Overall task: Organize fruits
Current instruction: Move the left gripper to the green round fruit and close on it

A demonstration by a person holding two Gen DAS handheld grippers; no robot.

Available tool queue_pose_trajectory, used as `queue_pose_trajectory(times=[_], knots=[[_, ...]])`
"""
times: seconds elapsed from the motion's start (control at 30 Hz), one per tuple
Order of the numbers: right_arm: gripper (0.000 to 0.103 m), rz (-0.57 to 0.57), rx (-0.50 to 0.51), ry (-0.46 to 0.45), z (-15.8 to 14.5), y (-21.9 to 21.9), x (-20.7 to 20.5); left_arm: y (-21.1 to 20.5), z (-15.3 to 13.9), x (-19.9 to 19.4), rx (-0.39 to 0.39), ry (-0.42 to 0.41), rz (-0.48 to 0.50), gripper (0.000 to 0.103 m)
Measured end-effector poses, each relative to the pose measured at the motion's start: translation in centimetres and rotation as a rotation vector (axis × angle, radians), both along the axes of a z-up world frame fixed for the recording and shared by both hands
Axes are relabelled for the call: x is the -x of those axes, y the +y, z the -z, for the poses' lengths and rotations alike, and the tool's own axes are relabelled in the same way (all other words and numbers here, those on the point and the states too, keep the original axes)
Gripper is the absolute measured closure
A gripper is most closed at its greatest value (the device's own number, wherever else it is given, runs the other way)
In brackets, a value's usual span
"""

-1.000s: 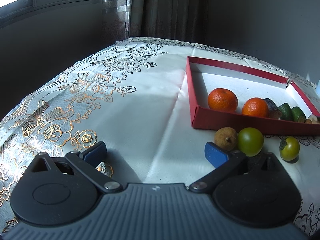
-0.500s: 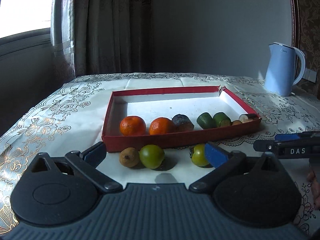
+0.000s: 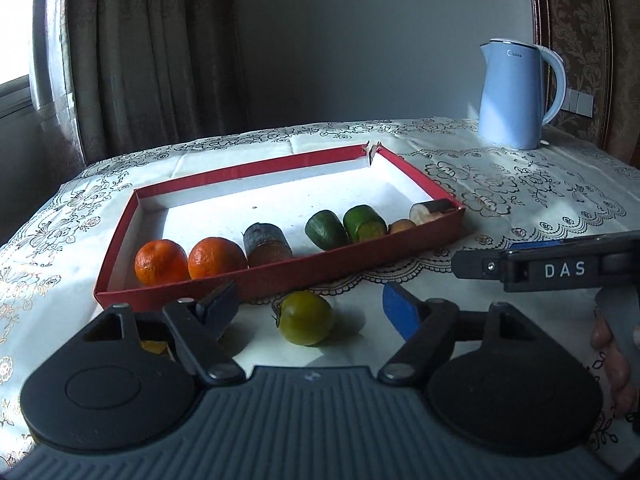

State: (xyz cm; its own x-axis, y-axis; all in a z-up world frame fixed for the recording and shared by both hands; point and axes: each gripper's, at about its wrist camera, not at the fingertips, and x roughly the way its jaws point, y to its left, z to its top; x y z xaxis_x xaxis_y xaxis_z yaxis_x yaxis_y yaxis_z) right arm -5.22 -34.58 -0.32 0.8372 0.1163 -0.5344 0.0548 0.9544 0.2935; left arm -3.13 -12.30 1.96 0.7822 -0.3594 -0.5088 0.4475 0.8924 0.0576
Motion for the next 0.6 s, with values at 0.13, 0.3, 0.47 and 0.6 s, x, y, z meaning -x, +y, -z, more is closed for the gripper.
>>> queue_pose_trajectory(times=[0.13,0.3,0.47,0.6], knots=[[0.019,-0.003,0.000,0.001,0.0,0.0,0.0,-0.5,0.5,-0.5,0.002,0.032,0.006,0.047],[0.019,-0.003,0.000,0.001,0.0,0.0,0.0,-0.5,1.1,-1.2,-0.005,0.053,-0.011,0.059],[0.019,-0.003,0.000,0.001,0.0,0.0,0.0,-0.4,1.4,-1.7,-0.012,0.069,-0.028,0.063],[0.019,-0.004,0.000,0.001,0.0,0.0,0.0,-0.2,1.6,-1.9,-0.006,0.082,-0.032,0.071]])
